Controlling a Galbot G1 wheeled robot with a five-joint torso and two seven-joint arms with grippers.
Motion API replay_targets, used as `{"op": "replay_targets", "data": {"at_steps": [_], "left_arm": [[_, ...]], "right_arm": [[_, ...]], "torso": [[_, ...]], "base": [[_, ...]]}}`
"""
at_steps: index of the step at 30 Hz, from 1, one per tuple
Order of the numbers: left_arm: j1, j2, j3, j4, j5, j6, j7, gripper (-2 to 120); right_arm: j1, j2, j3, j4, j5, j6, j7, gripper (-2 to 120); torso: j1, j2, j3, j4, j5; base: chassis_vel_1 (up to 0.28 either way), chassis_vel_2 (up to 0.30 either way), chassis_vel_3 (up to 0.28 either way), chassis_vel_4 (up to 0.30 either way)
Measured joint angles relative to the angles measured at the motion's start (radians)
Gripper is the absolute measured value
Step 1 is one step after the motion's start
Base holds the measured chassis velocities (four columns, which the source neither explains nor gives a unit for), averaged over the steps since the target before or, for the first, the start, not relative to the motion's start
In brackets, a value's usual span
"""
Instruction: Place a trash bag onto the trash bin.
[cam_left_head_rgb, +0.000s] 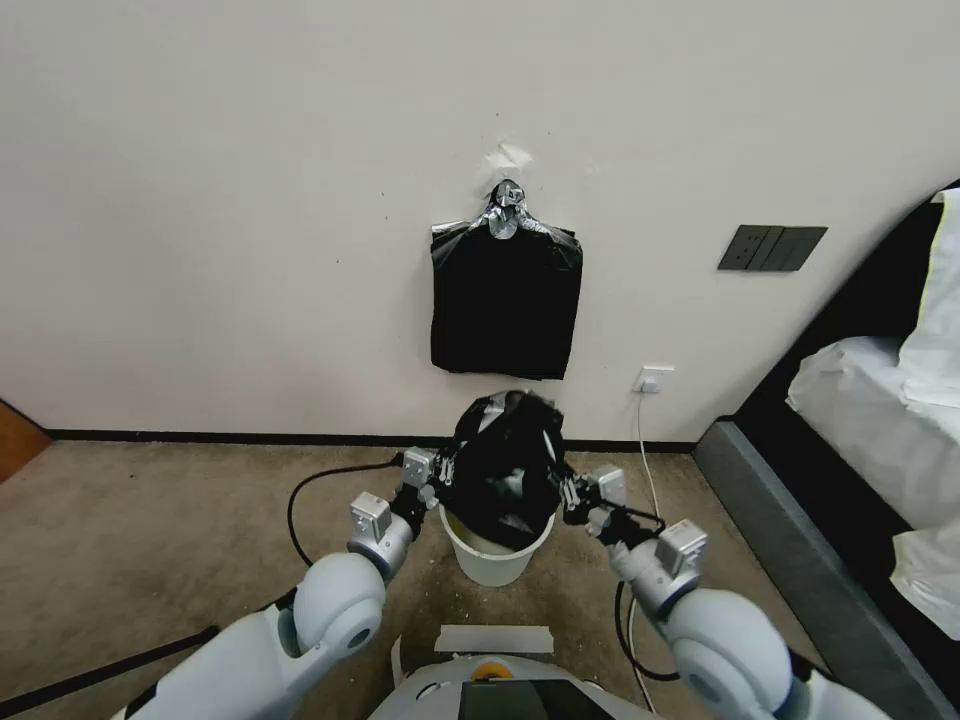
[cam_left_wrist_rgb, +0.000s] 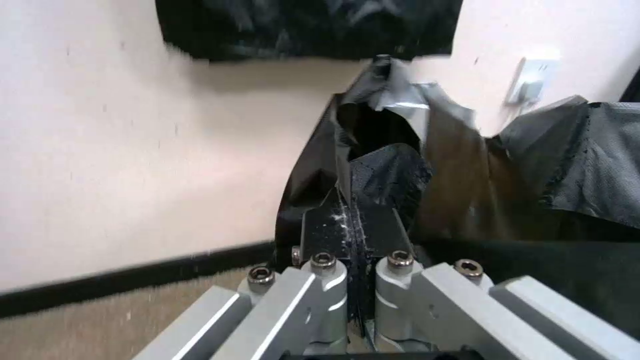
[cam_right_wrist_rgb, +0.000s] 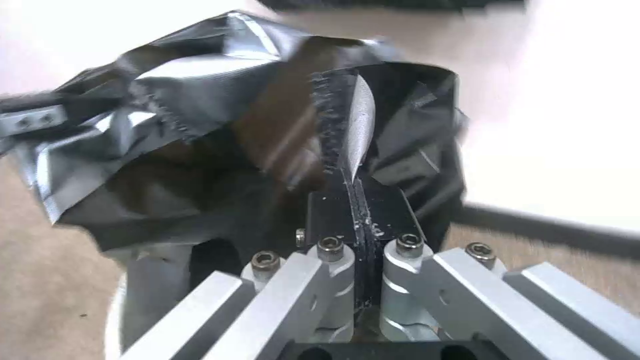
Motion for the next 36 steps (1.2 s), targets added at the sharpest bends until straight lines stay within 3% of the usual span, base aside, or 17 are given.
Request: {"op": "replay_targets", "data": {"at_steps": [10,20,36], "left_arm": [[0.050,-0.039,-0.005,0.028,0.006,0.011,-0.051,0],[0.182,-0.076,-0.036,0.009,0.009,0.049,-0.102,0],[0.330,-0.111,-0.088,-0.028,0.028,0.094,-0.149,0]], "right_arm": [[-0.004,0.081,-0.032,-0.084,0.010,-0.005,0.037,0],[-0.013,0.130,-0.042,-0.097,0.066,-0.048,0.140,0],[-0.010,0.165,-0.061,-0.093,0.184,-0.197,0.284,0]], "torso": [[0.000,0.000,0.000,-0.0002,0.0001],[0.000,0.000,0.000,0.0000,0.0000],[0.000,0.000,0.000,-0.0002,0.0001]], "base": [[0.000,0.000,0.000,0.000],[0.000,0.000,0.000,0.000],[0.000,0.000,0.000,0.000]]}}
